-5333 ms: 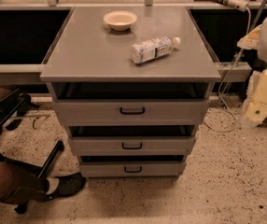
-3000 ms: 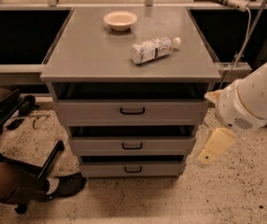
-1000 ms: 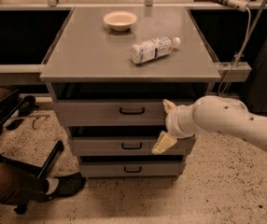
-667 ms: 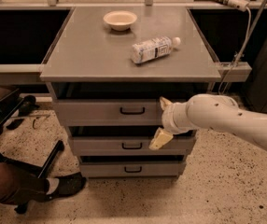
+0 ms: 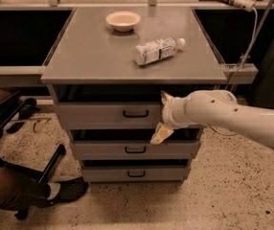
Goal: Open top drawer
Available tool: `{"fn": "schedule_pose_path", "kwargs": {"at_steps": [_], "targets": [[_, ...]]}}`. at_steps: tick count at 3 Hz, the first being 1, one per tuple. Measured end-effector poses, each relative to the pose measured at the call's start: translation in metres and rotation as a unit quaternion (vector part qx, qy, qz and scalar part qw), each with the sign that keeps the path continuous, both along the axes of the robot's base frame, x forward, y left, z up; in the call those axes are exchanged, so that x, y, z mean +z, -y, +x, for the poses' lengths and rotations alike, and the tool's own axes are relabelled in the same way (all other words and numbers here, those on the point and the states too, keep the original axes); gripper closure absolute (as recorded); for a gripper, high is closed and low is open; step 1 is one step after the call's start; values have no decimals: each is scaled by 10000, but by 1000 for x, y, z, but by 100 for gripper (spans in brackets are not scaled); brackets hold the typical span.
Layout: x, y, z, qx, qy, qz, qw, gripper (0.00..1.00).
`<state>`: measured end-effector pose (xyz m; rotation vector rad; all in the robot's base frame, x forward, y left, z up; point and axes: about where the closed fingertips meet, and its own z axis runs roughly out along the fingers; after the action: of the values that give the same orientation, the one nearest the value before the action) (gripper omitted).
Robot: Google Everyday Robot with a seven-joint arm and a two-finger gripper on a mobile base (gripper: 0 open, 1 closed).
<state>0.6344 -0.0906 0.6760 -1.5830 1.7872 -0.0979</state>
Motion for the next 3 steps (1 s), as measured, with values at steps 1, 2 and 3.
{"fn": "schedule_pose_path", "kwargs": {"at_steps": [1, 2, 3], "targets": [[-10, -2, 9, 53, -229, -131, 9996, 0], [-27, -3, 12, 157, -611, -158, 9979, 0], [-34, -4, 6, 259, -871, -138, 9958, 0]]}}
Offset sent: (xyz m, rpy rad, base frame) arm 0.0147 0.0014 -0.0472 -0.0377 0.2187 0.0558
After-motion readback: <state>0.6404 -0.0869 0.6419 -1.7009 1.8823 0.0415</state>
